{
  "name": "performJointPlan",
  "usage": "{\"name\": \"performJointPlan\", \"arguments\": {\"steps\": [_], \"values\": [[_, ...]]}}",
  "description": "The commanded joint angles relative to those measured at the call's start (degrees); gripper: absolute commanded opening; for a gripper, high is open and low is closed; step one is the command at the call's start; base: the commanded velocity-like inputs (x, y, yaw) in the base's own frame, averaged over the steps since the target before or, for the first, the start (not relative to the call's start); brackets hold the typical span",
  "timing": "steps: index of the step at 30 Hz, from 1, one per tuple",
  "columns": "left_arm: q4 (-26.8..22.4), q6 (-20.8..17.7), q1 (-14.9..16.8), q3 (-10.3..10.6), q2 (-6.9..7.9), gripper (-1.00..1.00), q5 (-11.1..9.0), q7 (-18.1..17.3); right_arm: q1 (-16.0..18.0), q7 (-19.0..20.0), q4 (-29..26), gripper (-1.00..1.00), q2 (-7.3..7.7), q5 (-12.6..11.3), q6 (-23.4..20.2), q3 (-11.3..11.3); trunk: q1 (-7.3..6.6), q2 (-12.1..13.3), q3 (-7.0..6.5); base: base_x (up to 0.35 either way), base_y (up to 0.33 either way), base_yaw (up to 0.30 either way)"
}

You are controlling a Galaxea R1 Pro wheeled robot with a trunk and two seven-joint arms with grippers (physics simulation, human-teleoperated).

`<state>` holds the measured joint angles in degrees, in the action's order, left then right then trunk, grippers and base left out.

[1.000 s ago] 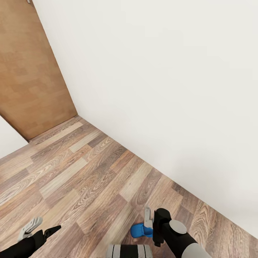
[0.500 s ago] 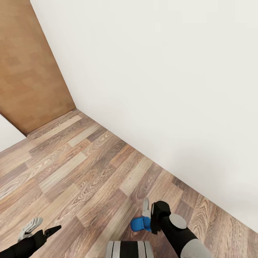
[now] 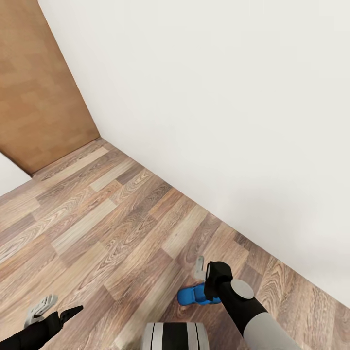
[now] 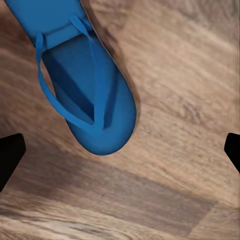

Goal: In the bedroom, move the book from the bed onto either nightstand, and place the two sandals side by side next to the bed.

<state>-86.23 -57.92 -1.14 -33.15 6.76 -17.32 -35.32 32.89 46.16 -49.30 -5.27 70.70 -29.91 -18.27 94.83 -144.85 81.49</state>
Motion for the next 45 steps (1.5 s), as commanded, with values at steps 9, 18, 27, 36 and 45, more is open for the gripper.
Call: {"name": "performJointPlan", "arguments": {"steps": [9,18,27,36,45], "values": [[-0.16,-0.27,-0.04,-0.07,0.01,1.00,-0.03,-0.54,0.52,-0.01,0.02,1.00,0.00,0.40,-0.30,0.57,0.22,-0.14,2.03,0.000,0.000,0.000],[-0.20,-0.27,-0.08,-0.07,0.01,1.00,0.04,-2.26,0.59,0.39,0.08,1.00,0.00,0.40,-0.33,0.71,0.46,-0.26,4.03,0.000,0.000,0.000],[-0.21,-0.27,-0.09,-0.08,0.01,1.00,0.12,-2.52,0.89,0.41,0.01,1.00,0.00,0.41,-0.32,0.77,0.69,-0.38,6.02,0.000,0.000,0.000],[-0.17,-0.26,-0.09,-0.06,0.01,1.00,0.21,-2.56,1.60,0.35,-0.01,1.00,0.00,0.41,-0.37,0.78,0.92,-0.50,8.02,0.000,0.000,0.000],[-0.17,-0.27,-0.09,-0.07,0.01,1.00,0.20,-2.56,1.91,0.03,-0.01,1.00,0.00,0.41,-0.41,0.78,1.00,-0.54,8.68,0.000,0.000,0.000]]}}
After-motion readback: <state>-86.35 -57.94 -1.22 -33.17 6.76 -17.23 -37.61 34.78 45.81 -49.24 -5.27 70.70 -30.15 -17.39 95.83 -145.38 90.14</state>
